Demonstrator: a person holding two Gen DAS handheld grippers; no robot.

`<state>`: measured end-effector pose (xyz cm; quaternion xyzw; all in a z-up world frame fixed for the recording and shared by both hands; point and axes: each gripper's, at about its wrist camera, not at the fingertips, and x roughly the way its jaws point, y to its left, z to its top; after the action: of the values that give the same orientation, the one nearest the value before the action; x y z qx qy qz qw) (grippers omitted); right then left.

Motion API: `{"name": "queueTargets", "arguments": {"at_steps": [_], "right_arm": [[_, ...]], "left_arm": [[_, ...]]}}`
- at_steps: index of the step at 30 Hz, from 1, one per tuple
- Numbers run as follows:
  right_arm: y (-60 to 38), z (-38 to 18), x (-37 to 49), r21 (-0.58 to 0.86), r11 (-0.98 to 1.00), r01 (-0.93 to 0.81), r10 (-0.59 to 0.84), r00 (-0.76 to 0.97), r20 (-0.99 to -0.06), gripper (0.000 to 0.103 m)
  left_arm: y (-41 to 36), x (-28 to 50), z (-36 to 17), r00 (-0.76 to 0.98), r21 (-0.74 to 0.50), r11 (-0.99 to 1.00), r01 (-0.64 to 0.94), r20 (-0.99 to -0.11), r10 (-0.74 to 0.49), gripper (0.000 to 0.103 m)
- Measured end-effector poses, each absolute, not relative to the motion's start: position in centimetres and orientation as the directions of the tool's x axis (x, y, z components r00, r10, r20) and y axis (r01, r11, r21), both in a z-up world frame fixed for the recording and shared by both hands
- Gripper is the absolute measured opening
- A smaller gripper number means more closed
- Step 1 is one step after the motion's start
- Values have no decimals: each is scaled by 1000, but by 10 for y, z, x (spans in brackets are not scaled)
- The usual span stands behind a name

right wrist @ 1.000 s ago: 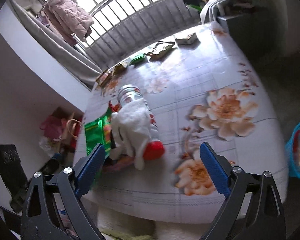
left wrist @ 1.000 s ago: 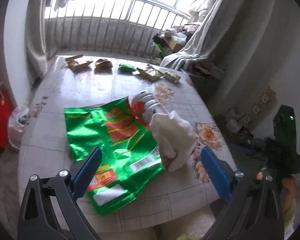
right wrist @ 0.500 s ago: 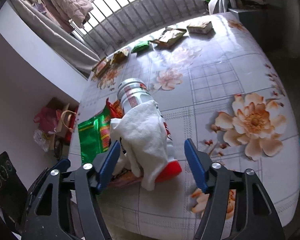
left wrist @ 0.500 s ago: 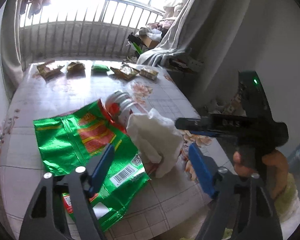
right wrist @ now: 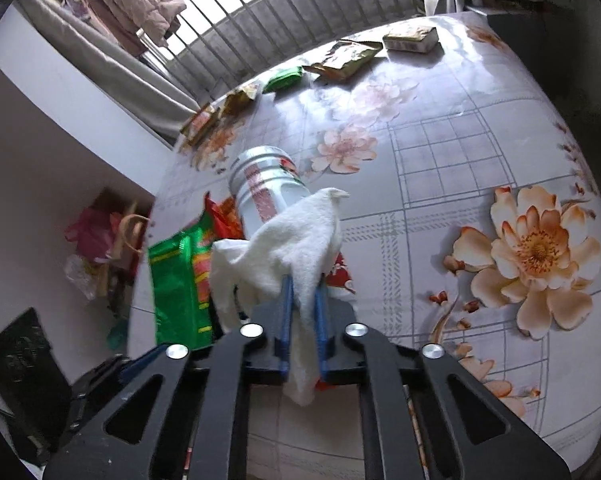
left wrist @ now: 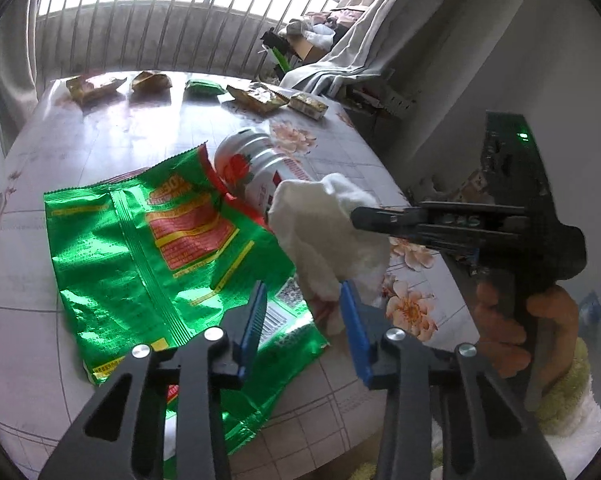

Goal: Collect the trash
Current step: 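Grasp the white tissue with right tool, then bring the tissue to left tool and close left tool on it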

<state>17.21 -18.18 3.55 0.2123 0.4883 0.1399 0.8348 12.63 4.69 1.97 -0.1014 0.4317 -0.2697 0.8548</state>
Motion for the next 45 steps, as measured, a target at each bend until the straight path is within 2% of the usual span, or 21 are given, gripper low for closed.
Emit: {"name": "queueTargets", "arguments": {"at_steps": [12, 18, 24, 27, 32, 35, 38, 42, 45], "right_arm": [[-218, 52, 159, 716, 698, -17, 622, 511, -594, 6], [-210, 66, 162, 723, 688, -54, 640, 514, -571, 6], [-227, 91, 151, 751, 652, -108, 666, 555, -498, 6], [-230, 90, 141, 746, 656, -113, 671, 539, -509, 6], [-234, 80, 111, 689, 719, -95, 628, 514, -585, 7], [-238, 58, 98, 690, 723, -38, 614, 492, -617, 9], [-237, 33, 93, 642, 765, 48, 551, 469, -691, 9], [-242, -7, 95, 668, 728, 154, 562, 423, -711, 10], [-244, -22, 100, 678, 710, 188, 573, 405, -712, 15]], "left_arm": [[52, 138, 9, 464, -409, 847, 338, -711, -529, 36], [64, 138, 27, 511, -402, 856, 326, -686, -517, 36], [68, 133, 45, 529, -413, 841, 348, -654, -540, 36], [64, 131, 51, 533, -403, 841, 360, -651, -541, 36], [55, 125, 58, 524, -402, 826, 396, -639, -563, 36], [43, 118, 60, 499, -399, 804, 441, -636, -589, 36], [31, 110, 56, 463, -395, 783, 480, -644, -609, 36], [12, 99, 41, 375, -419, 744, 520, -671, -640, 36], [-5, 94, 26, 311, -418, 731, 540, -707, -635, 37]]}}
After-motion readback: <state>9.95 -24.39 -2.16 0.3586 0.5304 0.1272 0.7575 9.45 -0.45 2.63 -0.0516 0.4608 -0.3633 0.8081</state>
